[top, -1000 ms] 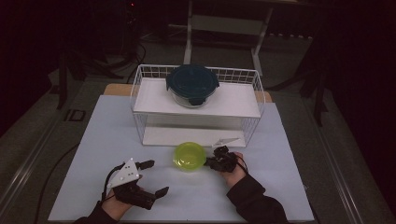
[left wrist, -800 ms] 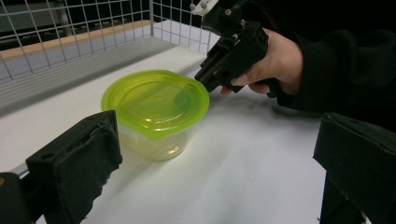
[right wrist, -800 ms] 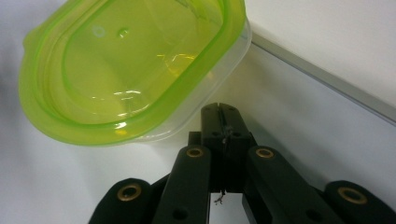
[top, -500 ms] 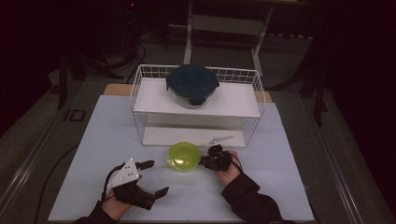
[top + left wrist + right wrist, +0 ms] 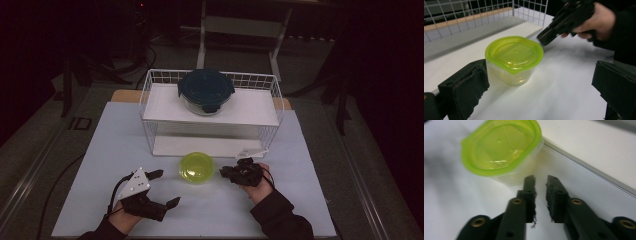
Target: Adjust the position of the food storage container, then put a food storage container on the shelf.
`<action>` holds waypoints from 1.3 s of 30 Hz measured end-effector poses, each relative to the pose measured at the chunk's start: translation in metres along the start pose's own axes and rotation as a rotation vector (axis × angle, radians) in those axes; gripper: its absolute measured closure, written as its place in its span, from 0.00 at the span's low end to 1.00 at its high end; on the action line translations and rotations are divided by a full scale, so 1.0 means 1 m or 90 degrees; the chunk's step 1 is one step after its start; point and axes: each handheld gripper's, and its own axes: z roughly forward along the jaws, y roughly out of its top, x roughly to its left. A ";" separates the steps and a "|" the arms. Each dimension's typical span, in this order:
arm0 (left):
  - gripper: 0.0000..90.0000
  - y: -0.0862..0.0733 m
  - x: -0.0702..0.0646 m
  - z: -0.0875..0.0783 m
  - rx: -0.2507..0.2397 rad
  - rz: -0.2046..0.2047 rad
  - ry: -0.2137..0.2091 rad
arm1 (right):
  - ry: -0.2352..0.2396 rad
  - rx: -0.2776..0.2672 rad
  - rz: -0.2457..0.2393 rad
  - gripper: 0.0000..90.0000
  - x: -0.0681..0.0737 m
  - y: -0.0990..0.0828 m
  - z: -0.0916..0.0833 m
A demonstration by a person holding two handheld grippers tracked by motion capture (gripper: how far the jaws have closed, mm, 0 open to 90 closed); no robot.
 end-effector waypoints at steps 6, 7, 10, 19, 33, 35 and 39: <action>0.00 0.011 0.002 0.002 0.003 -0.027 -0.005 | -0.003 -0.048 -0.004 0.44 0.010 0.004 -0.021; 0.00 0.013 0.003 0.002 0.000 -0.031 -0.002 | 0.004 -0.059 -0.002 0.37 0.011 0.005 -0.024; 0.00 0.019 0.008 0.001 -0.009 -0.046 0.009 | 0.025 -0.073 -0.005 0.23 0.013 0.008 -0.031; 0.00 0.040 0.028 0.008 0.009 -0.104 0.006 | 0.044 -0.120 0.000 0.17 0.013 0.022 -0.038; 0.02 0.035 0.059 0.045 0.069 -0.318 -0.031 | 0.045 -0.067 0.153 0.13 -0.003 0.040 -0.003; 0.04 0.033 0.061 0.049 0.089 -0.342 -0.024 | 0.058 -0.053 0.172 0.15 -0.005 0.040 0.004; 0.10 0.030 0.064 0.054 0.111 -0.369 -0.030 | 0.078 -0.029 0.214 0.21 -0.007 0.039 0.012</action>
